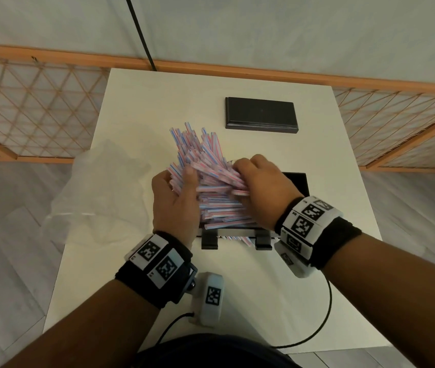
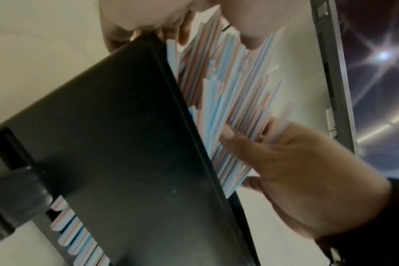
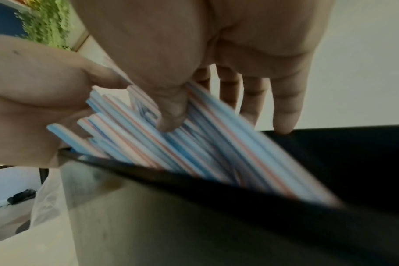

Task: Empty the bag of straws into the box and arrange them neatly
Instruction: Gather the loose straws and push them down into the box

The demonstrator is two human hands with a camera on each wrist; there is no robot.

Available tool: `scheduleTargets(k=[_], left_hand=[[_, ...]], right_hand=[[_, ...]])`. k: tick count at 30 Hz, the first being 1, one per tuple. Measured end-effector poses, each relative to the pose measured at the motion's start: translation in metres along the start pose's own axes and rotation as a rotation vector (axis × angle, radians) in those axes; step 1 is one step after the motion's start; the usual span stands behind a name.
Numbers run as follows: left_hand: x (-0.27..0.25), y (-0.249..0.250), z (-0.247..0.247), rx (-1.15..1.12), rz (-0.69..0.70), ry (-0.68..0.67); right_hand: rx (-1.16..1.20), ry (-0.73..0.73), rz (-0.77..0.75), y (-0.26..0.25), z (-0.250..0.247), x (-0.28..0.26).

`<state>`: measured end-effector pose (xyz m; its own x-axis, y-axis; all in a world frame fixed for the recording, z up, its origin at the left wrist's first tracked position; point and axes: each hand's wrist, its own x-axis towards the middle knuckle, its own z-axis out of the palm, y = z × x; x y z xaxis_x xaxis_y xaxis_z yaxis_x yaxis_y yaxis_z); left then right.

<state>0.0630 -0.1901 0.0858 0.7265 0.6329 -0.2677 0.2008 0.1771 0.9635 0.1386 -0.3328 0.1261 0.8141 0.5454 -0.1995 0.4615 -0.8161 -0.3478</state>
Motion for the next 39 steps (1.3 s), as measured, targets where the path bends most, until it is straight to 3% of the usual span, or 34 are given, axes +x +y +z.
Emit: scheduleTargets(k=[3,7,14,21,23,28,30,34,39], left_hand=[[0.005,-0.001,-0.003,-0.083,-0.092,0.029],[0.004,-0.006,-0.001,-0.148,-0.154,0.005],[-0.002,-0.009,0.002,-0.097,-0.150,-0.045],[-0.001,-0.012,0.000,0.014,-0.133,-0.061],[0.000,-0.012,-0.002,0.047,-0.133,-0.070],[0.001,-0.013,-0.002,0.074,-0.064,-0.067],[0.000,-0.014,-0.002,0.081,-0.027,-0.071],[-0.003,-0.008,-0.002,0.123,0.027,-0.089],[-0.003,-0.009,-0.003,0.131,-0.071,-0.062]], right_hand=[[0.064,0.110,0.066,0.019,-0.007,-0.012],[0.043,0.043,0.177,0.042,-0.007,-0.023],[0.045,0.012,0.152,0.052,0.004,-0.024],[0.154,0.147,0.122,0.037,0.003,-0.014],[0.128,0.093,0.099,0.034,-0.002,-0.018],[0.107,-0.259,-0.006,0.032,0.007,-0.037],[0.079,-0.269,-0.074,0.032,0.015,-0.037],[0.103,-0.259,-0.056,0.032,0.023,-0.033],[-0.026,-0.352,-0.020,0.032,0.032,-0.024]])
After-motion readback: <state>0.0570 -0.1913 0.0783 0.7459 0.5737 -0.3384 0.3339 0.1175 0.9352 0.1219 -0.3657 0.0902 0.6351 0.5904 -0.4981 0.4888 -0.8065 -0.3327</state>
